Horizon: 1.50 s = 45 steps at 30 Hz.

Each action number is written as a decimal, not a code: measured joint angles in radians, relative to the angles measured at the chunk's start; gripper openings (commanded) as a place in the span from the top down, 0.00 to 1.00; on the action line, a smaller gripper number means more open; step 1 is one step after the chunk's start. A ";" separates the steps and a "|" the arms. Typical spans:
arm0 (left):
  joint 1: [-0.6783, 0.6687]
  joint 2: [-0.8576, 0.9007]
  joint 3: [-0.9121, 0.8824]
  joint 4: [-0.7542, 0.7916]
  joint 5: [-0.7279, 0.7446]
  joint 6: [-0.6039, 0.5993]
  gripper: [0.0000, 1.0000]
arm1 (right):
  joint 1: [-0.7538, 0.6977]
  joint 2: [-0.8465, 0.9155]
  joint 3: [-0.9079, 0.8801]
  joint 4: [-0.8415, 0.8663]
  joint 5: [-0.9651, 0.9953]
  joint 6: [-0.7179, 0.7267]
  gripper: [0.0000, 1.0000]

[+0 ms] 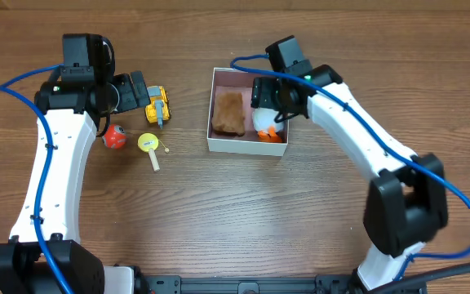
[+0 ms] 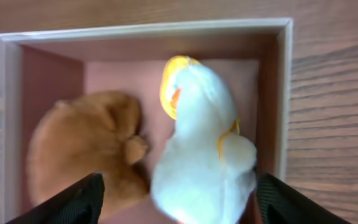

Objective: Pack container
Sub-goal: 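Carry the white duck into the box beside the bear and release, then raise the right arm aside and grasp the yellow toy truck with left gripper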

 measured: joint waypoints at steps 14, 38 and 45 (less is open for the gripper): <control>0.000 0.000 0.000 0.008 0.048 -0.002 0.00 | -0.250 -0.282 0.029 -0.185 0.121 -0.047 0.00; -0.085 0.381 0.107 0.076 0.075 -0.043 0.23 | -0.620 -0.277 0.029 -0.312 -0.107 -0.049 0.00; -0.085 0.466 0.115 0.069 0.054 -0.061 0.36 | -0.620 -0.277 0.029 -0.319 -0.108 -0.049 0.00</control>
